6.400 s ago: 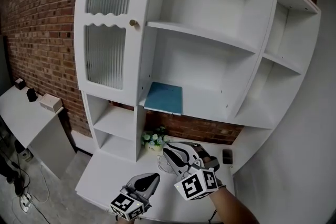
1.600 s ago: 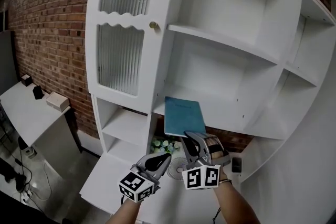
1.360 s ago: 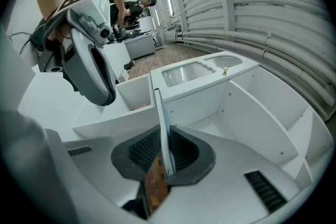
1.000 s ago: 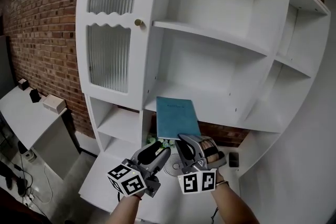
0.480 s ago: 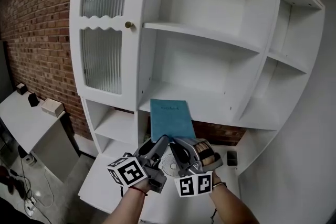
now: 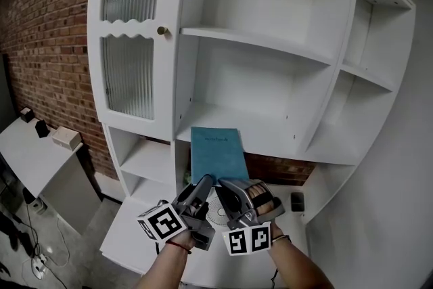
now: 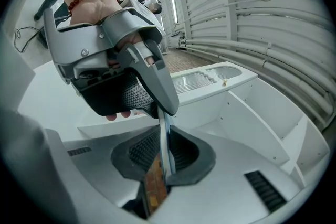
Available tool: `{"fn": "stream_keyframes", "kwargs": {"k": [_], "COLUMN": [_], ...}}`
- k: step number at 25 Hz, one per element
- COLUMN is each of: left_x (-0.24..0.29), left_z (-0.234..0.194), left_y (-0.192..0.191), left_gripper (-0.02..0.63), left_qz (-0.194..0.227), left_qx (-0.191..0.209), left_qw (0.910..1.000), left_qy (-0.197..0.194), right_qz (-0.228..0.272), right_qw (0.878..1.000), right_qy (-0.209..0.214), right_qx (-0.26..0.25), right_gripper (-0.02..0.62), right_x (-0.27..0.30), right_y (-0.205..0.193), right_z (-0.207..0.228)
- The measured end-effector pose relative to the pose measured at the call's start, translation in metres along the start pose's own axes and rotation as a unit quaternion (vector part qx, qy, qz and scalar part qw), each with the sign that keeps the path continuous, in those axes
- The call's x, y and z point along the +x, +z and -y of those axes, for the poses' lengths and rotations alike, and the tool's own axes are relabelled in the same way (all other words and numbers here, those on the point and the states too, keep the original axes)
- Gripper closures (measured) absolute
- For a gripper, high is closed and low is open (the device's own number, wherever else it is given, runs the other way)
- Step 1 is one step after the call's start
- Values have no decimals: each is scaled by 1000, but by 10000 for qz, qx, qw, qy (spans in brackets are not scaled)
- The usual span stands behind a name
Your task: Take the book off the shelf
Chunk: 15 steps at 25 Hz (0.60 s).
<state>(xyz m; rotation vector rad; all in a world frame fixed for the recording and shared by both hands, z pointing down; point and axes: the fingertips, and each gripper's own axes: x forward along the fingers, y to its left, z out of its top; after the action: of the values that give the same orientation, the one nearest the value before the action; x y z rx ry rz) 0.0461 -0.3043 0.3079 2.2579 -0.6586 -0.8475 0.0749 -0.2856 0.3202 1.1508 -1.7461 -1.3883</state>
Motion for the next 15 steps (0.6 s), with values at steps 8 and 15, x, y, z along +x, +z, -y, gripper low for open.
{"fn": "stream_keyframes", "kwargs": {"k": [8, 15], "left_x": [-12, -17], "left_z": [-1, -3], "left_y": [-3, -6], "left_gripper": [517, 523], "left_qz": [175, 178], "left_qx": [-443, -504], "left_qw": [9989, 9986], "left_qy": [-42, 1], "right_qz": [78, -79], "right_qw": [9999, 10000], "right_qy": [-44, -24], "right_qx": [-123, -48], "right_gripper": [524, 511], "right_x": [-6, -13], "right_y": [4, -7], "right_z": [-9, -11]}}
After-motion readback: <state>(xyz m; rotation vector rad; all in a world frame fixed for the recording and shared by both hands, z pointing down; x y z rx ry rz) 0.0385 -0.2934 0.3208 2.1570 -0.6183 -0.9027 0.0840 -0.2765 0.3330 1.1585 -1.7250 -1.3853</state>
